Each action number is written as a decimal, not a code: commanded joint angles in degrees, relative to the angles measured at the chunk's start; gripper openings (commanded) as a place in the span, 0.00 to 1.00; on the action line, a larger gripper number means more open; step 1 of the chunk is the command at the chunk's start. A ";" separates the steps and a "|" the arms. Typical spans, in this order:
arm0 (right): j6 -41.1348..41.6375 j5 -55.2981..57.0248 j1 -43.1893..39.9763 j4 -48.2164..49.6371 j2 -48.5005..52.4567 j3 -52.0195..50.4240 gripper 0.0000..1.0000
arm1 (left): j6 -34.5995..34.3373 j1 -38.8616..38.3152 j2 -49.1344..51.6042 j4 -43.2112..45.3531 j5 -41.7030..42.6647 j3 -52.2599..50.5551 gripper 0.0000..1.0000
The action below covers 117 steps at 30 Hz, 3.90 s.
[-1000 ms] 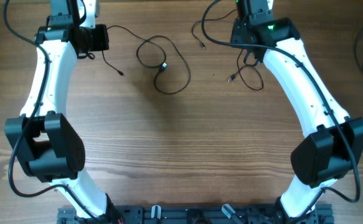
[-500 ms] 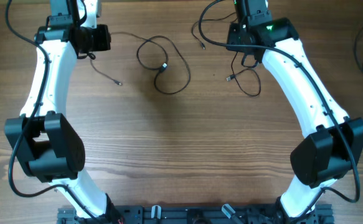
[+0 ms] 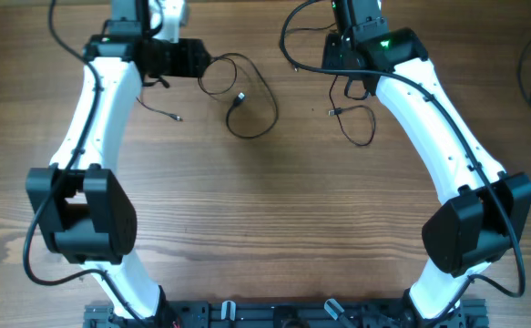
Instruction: Untangle cables
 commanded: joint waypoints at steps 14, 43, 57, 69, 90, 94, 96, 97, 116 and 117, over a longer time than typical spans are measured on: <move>-3.06 8.79 -0.11 -0.33 -4.85 10.14 0.04 | 0.37 -3.21 -1.79 -1.09 -0.90 -0.13 0.70; -2.93 26.58 -18.21 -26.77 -7.72 37.88 0.04 | 0.39 -3.32 -2.91 -2.36 -2.69 -0.13 0.70; -3.34 15.30 -45.46 -23.32 -8.13 37.88 0.04 | 0.37 -3.43 -2.91 -1.92 -3.56 -0.13 0.70; -2.40 3.93 -59.69 -23.39 -4.02 37.86 0.04 | 0.37 -6.29 -3.02 -0.59 -3.56 -0.13 0.71; 1.62 1.88 -60.37 -24.04 13.70 37.86 0.05 | 0.15 -6.69 -3.02 -0.85 -3.54 -0.13 0.71; 3.39 3.54 -60.43 -25.44 16.83 37.86 0.05 | 0.15 -6.69 -3.02 -1.36 -3.56 -0.13 0.71; 4.35 3.56 -60.43 -25.73 18.73 37.86 0.05 | 0.15 -6.69 -3.04 -1.33 -3.56 -0.13 0.71; 4.63 3.58 -60.43 -25.79 19.41 37.86 0.05 | 0.15 -6.69 -3.04 -1.33 -3.56 -0.13 0.71; 8.68 9.09 -64.43 -26.84 24.59 37.59 0.05 | 0.17 -6.69 -3.23 -2.40 -3.56 -0.13 0.70; 8.63 8.63 -65.02 -26.84 24.68 37.59 0.04 | 0.17 -6.69 -3.28 -2.43 -3.56 -0.13 0.70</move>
